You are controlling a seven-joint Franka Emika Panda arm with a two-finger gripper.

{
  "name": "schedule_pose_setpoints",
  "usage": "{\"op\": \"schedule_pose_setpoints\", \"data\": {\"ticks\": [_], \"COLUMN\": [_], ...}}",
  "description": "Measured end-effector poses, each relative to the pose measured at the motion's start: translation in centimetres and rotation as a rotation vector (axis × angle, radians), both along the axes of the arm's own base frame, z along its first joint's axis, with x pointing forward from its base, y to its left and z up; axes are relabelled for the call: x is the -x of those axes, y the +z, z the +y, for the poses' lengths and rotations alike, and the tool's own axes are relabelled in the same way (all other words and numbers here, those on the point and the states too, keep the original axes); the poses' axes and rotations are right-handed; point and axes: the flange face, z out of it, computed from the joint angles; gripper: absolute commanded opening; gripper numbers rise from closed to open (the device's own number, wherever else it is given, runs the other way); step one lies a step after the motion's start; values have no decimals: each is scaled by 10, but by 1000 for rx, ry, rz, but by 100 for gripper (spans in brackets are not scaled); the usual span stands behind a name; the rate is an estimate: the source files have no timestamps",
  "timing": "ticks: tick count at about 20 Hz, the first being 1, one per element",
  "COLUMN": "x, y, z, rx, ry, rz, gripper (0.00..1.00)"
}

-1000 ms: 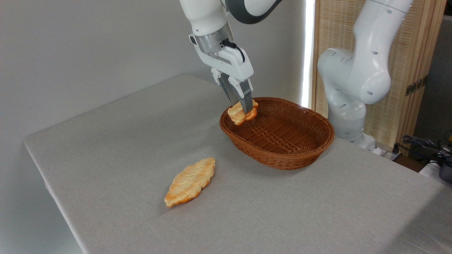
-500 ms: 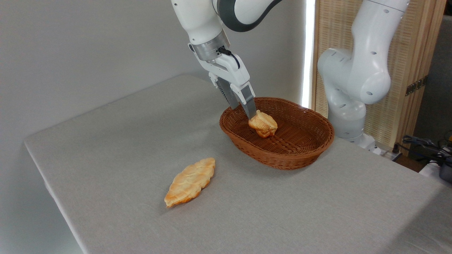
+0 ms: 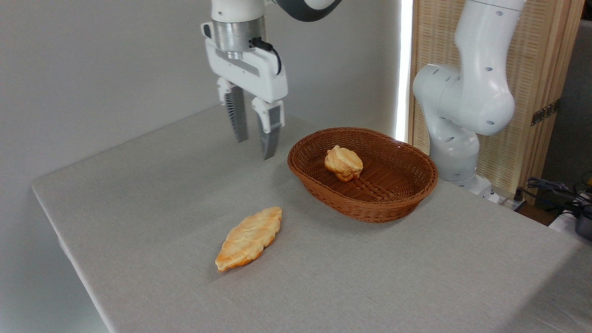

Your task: Put bread into the basket

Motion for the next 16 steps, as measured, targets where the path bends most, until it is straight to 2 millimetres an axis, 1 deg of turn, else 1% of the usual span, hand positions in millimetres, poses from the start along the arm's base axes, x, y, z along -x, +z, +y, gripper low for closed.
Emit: {"op": "schedule_pose_setpoints", "data": {"ticks": [5, 9, 12, 14, 16], "x": [-60, -100, -119, -125, -126], "y": [13, 20, 24, 24, 23], "z": [18, 33, 45, 52, 54], "rx": [24, 37, 44, 45, 45], "ry": [66, 108, 136, 149, 154], "rz": [-71, -112, -143, -154, -154], "gripper": [100, 100, 100, 100, 100]}}
